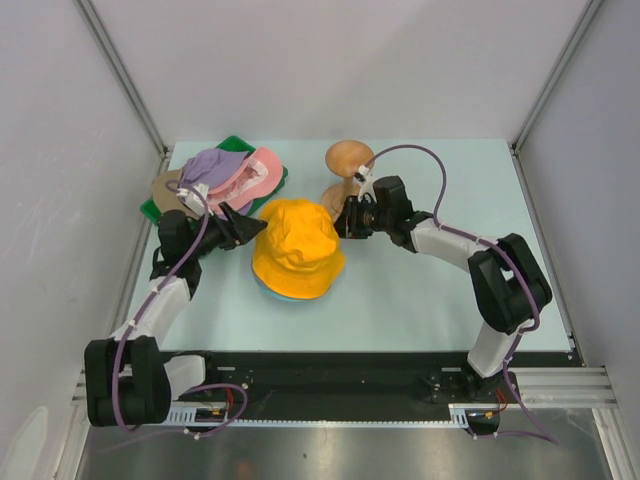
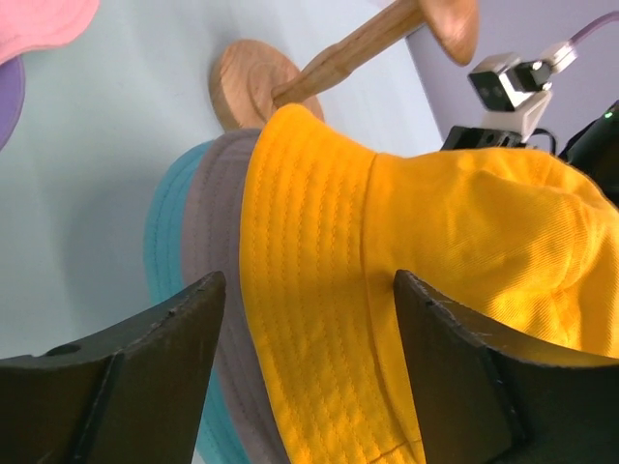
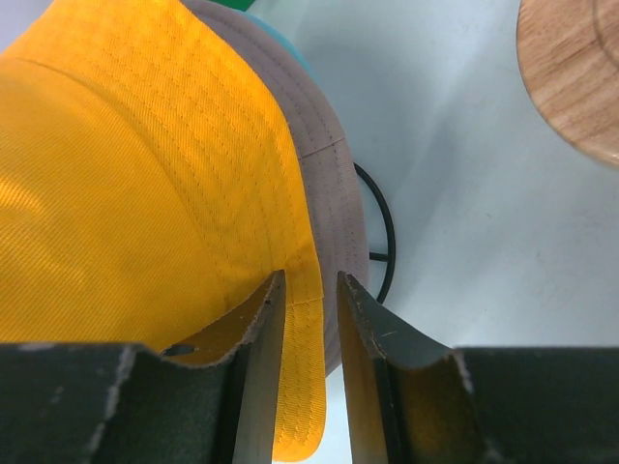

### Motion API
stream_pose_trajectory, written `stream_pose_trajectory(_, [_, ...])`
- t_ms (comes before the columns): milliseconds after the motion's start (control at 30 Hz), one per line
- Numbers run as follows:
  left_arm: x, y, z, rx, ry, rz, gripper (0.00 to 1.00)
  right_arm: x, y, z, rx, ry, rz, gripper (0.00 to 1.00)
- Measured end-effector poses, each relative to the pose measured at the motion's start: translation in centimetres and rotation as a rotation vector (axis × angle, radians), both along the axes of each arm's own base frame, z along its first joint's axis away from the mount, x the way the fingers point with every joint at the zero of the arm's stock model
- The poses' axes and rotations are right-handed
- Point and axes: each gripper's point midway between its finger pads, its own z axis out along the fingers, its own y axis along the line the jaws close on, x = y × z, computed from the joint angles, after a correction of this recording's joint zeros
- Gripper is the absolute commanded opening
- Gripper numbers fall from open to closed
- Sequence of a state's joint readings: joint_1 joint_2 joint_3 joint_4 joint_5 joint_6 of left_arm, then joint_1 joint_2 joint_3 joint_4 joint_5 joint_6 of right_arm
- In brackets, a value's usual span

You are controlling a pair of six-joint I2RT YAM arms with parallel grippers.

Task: Stack the hats

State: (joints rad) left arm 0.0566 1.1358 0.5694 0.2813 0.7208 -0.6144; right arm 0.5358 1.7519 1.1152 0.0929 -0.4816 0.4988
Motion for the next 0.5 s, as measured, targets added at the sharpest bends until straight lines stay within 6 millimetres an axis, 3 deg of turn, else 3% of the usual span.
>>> stream_pose_trajectory(267, [-0.06,-0.19,-0.46,-0.055,-0.021,-0.011,0.79,-0.1,-0.03,-0.13,-0.018,0.004,-0.008,0.33])
stream_pose_trajectory(500, [-0.21,-0.15,-0.72,-0.119,-0.022,-0.006,0.54,-0.16,0.02,0.0,-0.028,0.001,-0.013,0.33])
